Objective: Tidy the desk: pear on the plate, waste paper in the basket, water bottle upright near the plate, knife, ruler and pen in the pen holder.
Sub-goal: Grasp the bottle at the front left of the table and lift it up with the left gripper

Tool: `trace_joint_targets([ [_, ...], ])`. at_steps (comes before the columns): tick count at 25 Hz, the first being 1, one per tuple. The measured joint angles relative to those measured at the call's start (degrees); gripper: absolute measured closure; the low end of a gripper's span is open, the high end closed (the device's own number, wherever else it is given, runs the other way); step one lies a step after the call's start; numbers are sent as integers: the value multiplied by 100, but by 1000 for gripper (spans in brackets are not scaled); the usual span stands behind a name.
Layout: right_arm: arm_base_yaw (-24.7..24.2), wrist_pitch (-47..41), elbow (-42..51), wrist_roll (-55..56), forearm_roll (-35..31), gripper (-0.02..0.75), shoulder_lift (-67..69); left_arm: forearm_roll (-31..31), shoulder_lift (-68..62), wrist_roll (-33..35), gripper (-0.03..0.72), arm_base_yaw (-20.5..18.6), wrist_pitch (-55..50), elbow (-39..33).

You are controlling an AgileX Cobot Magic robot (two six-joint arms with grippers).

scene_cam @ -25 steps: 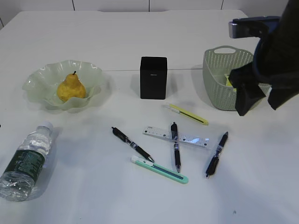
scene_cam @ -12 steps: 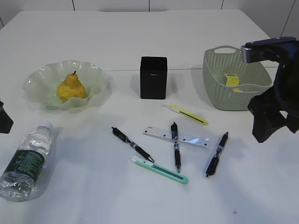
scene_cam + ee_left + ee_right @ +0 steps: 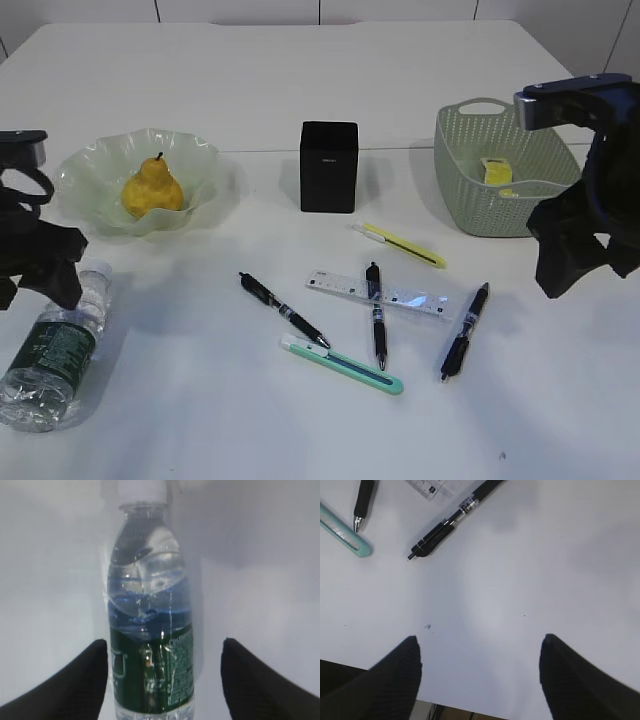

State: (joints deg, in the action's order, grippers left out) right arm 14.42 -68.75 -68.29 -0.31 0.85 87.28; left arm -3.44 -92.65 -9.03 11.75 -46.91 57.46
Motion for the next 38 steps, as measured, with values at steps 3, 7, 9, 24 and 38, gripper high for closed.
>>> trace_joint_targets([
  [3,0,25,0,0,0,195,0,0,-313,-8,170,0,43,246],
  [7,0,23,0,-48,0,195,0,9,-620,-96,103,0,136,360],
  [9,0,23,0,-59,3,195,0,94,-706,-267,92,0,206,360],
  [24,0,124,0,-60,3,195,0,388,-1201,-688,91,0,461,368],
  [38,0,163,0,-72,3,195,0,396,-1663,-688,132,0,704,381],
])
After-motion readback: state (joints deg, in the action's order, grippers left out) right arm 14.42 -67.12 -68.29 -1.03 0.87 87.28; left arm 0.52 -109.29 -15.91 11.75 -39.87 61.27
